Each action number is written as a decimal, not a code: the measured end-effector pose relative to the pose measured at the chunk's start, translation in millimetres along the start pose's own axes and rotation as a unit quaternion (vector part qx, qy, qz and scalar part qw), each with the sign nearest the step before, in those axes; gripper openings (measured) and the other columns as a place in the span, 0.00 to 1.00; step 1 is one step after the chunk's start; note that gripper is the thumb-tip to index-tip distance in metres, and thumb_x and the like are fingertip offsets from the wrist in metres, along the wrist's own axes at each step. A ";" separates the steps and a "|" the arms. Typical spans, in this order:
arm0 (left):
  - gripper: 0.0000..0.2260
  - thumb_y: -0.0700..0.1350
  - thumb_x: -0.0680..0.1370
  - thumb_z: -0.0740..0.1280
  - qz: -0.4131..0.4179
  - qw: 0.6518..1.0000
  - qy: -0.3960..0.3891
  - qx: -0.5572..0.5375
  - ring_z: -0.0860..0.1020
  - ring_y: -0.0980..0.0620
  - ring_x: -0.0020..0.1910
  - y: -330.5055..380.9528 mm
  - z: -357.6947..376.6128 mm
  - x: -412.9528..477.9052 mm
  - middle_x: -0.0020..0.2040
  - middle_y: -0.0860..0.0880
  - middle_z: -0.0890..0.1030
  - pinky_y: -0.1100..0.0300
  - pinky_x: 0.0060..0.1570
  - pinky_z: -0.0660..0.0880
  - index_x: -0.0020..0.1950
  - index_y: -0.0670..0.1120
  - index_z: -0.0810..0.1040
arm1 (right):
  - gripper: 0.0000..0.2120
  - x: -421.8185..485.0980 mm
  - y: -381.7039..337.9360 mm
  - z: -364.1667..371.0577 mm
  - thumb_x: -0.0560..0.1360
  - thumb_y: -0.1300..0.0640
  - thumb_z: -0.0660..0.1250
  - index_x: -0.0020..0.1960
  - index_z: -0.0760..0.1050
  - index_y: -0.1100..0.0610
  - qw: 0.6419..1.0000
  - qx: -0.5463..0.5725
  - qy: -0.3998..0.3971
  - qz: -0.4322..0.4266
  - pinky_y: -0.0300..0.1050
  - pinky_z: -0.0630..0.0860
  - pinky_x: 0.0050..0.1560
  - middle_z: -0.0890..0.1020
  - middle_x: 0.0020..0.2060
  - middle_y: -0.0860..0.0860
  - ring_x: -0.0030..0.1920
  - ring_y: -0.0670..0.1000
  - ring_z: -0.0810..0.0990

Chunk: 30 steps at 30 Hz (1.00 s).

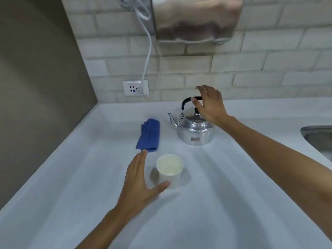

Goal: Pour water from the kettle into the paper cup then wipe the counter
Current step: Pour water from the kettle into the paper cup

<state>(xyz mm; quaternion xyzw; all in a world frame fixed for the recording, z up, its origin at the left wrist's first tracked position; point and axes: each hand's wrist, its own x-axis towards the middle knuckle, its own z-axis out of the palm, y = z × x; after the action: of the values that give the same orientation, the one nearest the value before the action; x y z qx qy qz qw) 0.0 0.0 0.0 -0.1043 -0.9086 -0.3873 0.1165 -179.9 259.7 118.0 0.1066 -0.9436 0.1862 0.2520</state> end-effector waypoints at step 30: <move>0.34 0.52 0.62 0.78 -0.130 0.971 -0.055 -0.194 0.74 0.57 0.57 9.1 51.8 25.6 0.58 0.55 0.75 0.72 0.47 0.72 0.62 0.56 0.63 | 0.25 42.8 2.4 9.2 0.72 0.47 0.60 0.21 0.58 0.56 0.986 0.011 -0.029 0.166 0.41 0.59 0.26 0.63 0.18 0.50 0.21 0.51 0.62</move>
<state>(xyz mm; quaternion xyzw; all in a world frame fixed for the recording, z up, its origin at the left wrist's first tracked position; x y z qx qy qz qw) -28.6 46.4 -21.2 -0.0271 -0.8270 -0.5615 -0.0079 -221.0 253.5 131.9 -0.0430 -0.9532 0.2323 0.1887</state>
